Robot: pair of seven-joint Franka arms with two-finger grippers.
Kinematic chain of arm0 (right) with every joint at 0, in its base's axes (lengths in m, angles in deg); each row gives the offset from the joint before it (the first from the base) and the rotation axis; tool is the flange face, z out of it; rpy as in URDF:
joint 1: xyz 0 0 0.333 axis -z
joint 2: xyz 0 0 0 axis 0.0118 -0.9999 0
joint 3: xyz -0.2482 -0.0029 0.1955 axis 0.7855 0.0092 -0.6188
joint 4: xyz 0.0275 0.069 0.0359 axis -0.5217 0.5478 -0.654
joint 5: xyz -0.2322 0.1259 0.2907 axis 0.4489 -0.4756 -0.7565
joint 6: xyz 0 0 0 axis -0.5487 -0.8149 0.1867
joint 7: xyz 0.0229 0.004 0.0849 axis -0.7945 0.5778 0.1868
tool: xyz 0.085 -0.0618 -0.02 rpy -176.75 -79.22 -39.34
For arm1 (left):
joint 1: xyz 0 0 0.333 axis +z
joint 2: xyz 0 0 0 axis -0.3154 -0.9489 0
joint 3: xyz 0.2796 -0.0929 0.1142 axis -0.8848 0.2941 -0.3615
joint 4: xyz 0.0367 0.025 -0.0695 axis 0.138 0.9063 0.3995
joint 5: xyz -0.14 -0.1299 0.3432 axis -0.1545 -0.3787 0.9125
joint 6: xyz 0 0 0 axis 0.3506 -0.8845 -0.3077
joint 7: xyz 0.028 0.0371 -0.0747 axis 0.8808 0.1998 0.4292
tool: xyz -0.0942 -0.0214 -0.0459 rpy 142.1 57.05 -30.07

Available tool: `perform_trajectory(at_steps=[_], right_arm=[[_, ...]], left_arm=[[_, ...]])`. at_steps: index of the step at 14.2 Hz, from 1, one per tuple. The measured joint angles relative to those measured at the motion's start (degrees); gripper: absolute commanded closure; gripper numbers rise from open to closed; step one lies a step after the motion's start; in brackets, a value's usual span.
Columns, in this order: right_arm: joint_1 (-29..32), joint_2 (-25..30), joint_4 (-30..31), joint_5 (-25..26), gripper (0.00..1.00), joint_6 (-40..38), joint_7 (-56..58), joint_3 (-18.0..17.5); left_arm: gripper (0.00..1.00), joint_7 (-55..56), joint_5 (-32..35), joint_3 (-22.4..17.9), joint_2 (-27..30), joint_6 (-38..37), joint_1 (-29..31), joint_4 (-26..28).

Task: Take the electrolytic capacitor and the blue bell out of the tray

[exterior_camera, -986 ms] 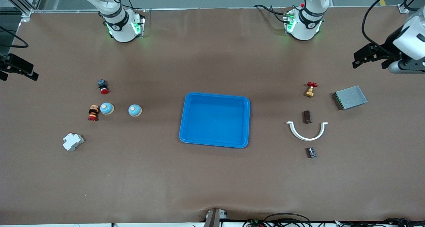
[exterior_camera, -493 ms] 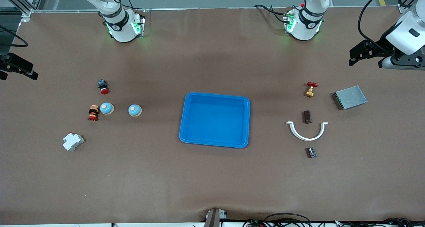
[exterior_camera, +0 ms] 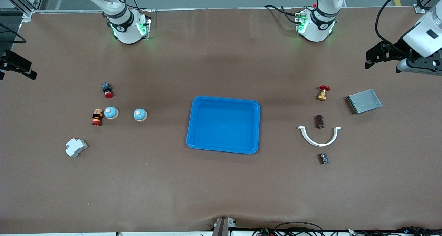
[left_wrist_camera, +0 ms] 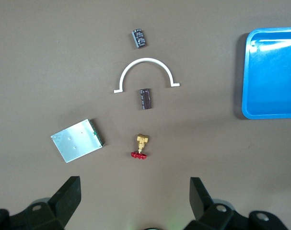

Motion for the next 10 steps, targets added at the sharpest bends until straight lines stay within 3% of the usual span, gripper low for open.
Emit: perform_trajectory(at_steps=[10], right_arm=[[0.0,0.0,0.0,0.0,0.00,0.1,0.0,0.1]], left_arm=[[0.00,5.5,0.0,0.2,-1.1,0.1,-0.1,-0.1]])
